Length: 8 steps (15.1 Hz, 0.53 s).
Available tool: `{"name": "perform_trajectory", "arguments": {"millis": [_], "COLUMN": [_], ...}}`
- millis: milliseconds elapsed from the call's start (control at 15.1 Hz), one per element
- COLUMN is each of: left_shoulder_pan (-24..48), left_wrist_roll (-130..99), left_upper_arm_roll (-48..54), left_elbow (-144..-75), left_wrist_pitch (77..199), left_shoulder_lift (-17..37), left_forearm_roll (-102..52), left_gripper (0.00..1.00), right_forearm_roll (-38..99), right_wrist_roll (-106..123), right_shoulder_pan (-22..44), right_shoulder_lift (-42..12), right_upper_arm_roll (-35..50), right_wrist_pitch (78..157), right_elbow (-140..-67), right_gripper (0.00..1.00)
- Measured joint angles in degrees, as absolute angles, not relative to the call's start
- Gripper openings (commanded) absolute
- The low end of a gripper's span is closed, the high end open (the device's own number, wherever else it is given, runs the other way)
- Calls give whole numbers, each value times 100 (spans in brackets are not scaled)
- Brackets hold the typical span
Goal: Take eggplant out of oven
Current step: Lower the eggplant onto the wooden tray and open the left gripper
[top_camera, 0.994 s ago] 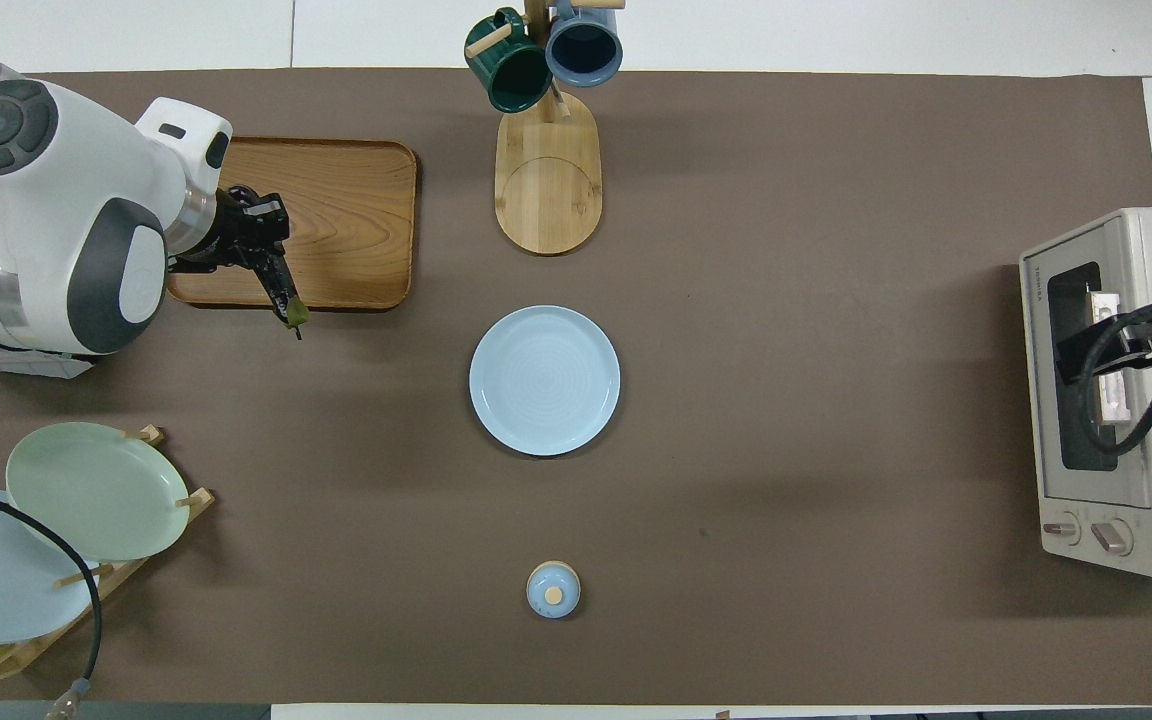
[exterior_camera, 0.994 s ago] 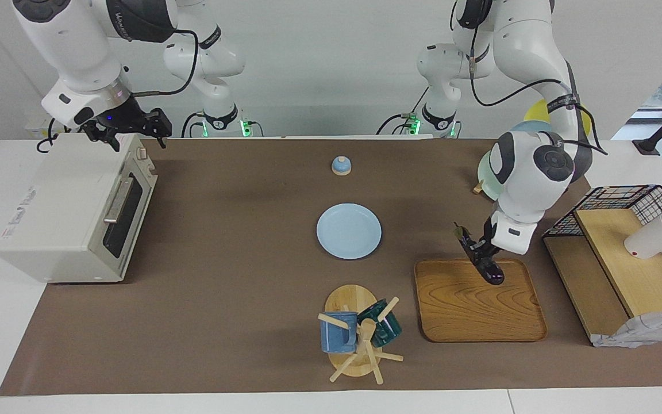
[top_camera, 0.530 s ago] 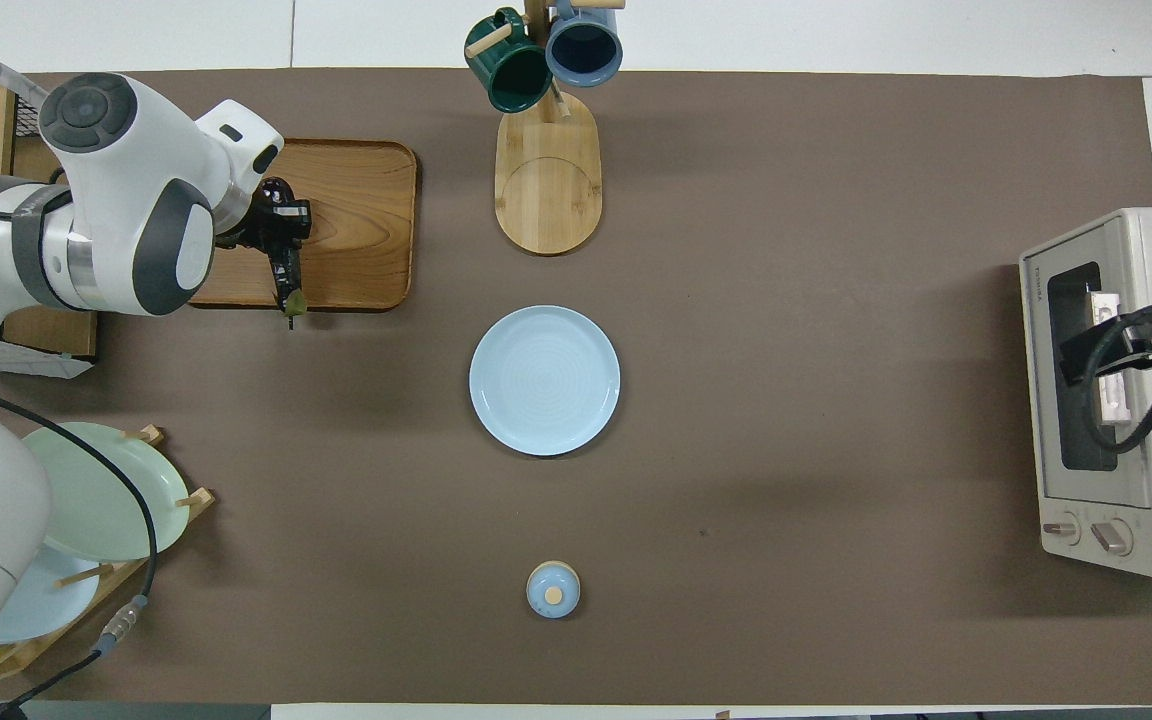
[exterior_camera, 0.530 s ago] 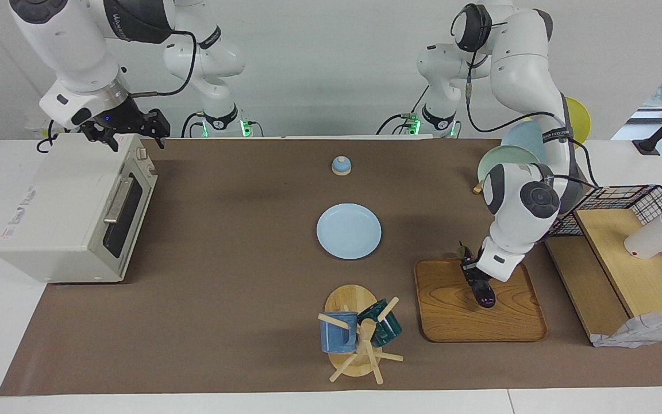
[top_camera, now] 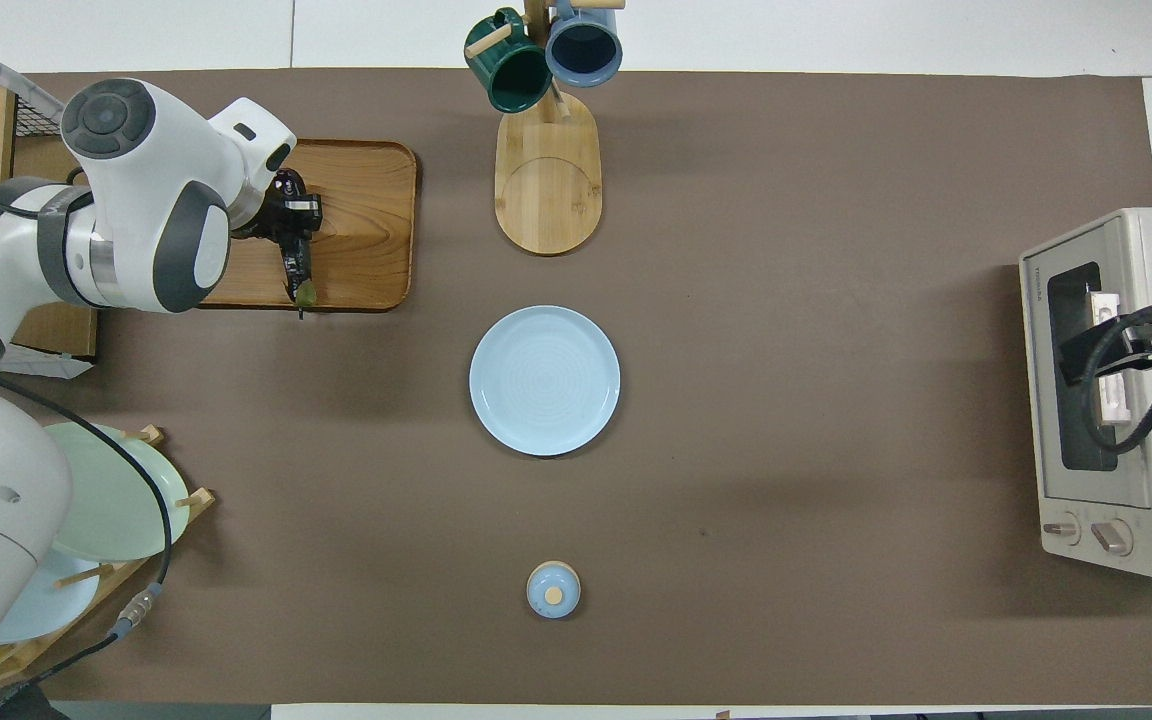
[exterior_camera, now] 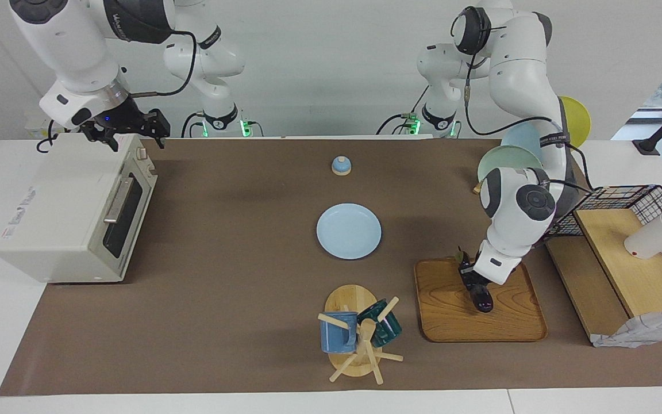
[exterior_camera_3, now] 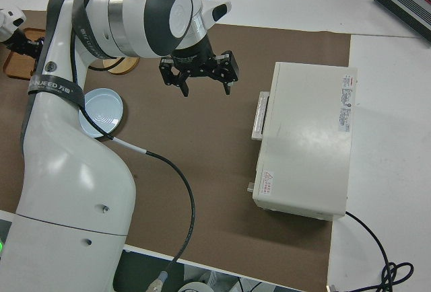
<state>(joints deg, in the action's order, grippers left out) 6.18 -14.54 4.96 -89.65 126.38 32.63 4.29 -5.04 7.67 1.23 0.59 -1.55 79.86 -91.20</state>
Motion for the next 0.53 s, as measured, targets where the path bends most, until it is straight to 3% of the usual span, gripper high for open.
{"name": "perform_trajectory", "arguments": {"millis": [199,265,331,530], "left_shoulder_pan": [625,625,625,625], "left_wrist_roll": [-1433,-1400,-1373,-1360], "left_upper_arm_roll": [497,497,496,497], "left_elbow": [-8842,-8833,-8825,-8810], "left_wrist_pitch": [12642,12643,12643,12633], "left_shoulder_lift": [3347,3353,3355,3355], "left_forearm_roll": [435,436,437,437], "left_gripper": [0,37,99,100], "right_forearm_roll": [-504,-504,-504,-504], "right_wrist_roll": [767,767,767,767], "right_shoulder_pan": [123,123,123,123], "right_shoulder_lift": [59,59,59,59], "right_upper_arm_roll": [-155,-155,-155,-155], "right_wrist_pitch": [7986,7986,7986,7986], "right_elbow": [-9121,-9121,-9121,-9121], "right_gripper": [100,100,100,100]}}
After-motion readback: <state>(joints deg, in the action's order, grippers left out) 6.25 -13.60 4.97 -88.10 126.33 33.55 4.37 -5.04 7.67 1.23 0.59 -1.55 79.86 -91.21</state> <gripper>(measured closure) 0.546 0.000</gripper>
